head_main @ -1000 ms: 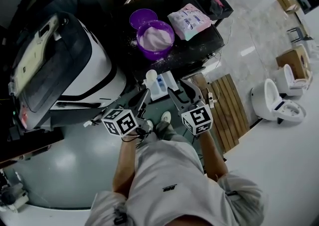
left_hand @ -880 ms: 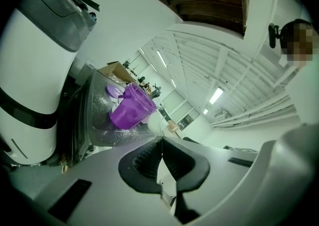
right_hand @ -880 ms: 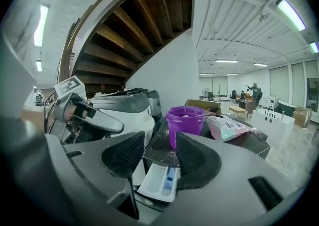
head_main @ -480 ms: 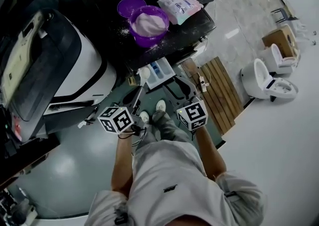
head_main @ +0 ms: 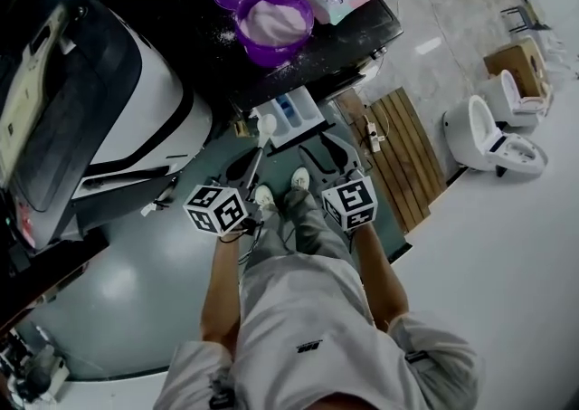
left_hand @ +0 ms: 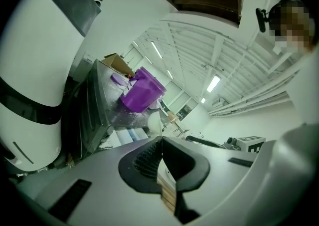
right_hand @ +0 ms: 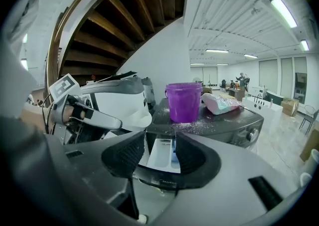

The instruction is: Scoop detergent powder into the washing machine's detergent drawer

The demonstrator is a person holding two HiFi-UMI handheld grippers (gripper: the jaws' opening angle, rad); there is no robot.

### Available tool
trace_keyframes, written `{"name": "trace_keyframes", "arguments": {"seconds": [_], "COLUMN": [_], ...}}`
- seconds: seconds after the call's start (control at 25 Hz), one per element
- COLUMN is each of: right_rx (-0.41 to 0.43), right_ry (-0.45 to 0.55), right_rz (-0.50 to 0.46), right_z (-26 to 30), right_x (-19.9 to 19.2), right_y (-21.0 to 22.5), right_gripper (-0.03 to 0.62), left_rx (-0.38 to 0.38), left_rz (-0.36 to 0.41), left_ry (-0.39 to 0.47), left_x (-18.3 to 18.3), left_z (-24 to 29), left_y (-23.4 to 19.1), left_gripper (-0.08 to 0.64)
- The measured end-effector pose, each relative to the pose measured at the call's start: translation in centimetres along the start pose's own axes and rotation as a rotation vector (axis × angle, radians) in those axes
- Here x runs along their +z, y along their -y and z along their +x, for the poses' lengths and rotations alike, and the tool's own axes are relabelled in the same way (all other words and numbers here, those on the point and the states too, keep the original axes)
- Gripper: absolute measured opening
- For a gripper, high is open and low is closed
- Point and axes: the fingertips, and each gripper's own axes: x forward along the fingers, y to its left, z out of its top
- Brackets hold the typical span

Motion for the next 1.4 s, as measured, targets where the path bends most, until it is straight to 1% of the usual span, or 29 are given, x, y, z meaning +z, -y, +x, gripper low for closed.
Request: {"name": "trace_keyframes", "arguments": {"seconds": [0.12,0.32,0.6,0.88,1.16,1.4], "right_rx": [0.013,0.037,0.045,0.047,0.053,0.056], "right_ry": [-0.013,-0.033,-0.047,-0.060,-0.069,-0.071], "right_rz": [0.022,0.032,0.051,0.064,0.063,0.064], "right_z": [0.7,1.9,3.1,3.5,3.6,3.4], "right_x": [-1.3,-3.2,-5.3,-6.6,-7.2,-7.6], "right_y": [0.4,0.8,1.5,1.7,1.7,1.7], "right_gripper": [0.195,0.194,0.194,0.193,0.193,0.193], "left_rx": [0.019,0.058,0.085,0.155,0.228,0.263], "left_rz": [0.000,0.018,0.069,0.150,0.263,0.297], "left_ry": [0.010,0.000,-0.042,-0.096,-0.178,-0.207], "left_x": [-0.7,-2.1,-3.9,-5.3,-6.4,-7.2], "left_z": [0.7,2.0,3.6,5.0,6.1,6.6], "left_y": [-1.0,-2.6,-4.3,-5.5,-6.0,-6.1], "left_gripper": [0.017,0.015,0.015,0.015,0.015,0.017]}}
